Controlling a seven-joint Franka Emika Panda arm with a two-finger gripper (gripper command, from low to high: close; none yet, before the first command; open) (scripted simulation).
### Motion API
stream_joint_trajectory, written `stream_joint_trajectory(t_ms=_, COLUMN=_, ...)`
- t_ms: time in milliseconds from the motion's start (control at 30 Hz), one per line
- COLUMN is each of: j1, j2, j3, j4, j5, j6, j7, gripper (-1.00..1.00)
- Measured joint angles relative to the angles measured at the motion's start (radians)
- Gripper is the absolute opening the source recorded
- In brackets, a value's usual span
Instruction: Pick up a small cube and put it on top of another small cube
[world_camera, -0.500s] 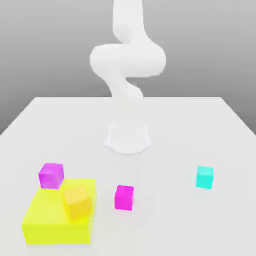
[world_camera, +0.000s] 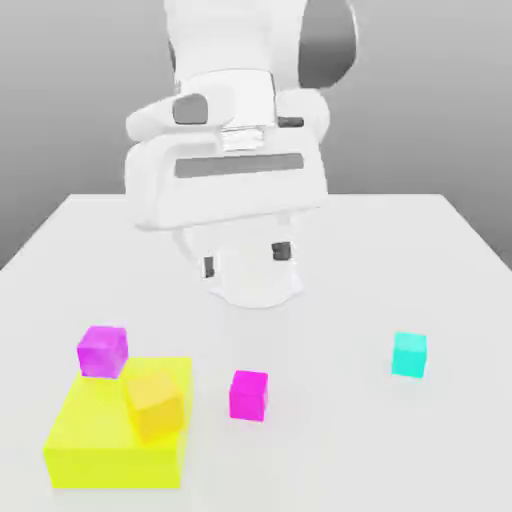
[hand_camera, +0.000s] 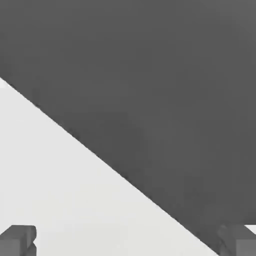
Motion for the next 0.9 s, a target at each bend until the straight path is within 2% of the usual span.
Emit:
stream_joint_trajectory(t_ms=200, j1=0.06, j2=0.154, j3=-0.053, j4=-0.138, j5=-0.022, j6=0.127, j7=-0.288, gripper=0.0)
stream_joint_trajectory(t_ms=333, j1=0.057, j2=0.239, j3=-0.062, j4=-0.228, j5=-0.091, j6=0.208, j7=-0.436, gripper=0.0)
stream_joint_trajectory(t_ms=400, j1=0.055, j2=0.262, j3=-0.062, j4=-0.234, j5=-0.096, j6=0.225, j7=-0.469, gripper=0.0)
stream_joint_trajectory(t_ms=633, j1=0.062, j2=0.325, j3=-0.054, j4=-0.204, j5=-0.007, j6=0.263, j7=-0.556, gripper=0.0)
stream_joint_trajectory(t_ms=900, j1=0.027, j2=0.411, j3=0.023, j4=-0.177, j5=0.166, j6=0.324, j7=-0.687, gripper=0.0)
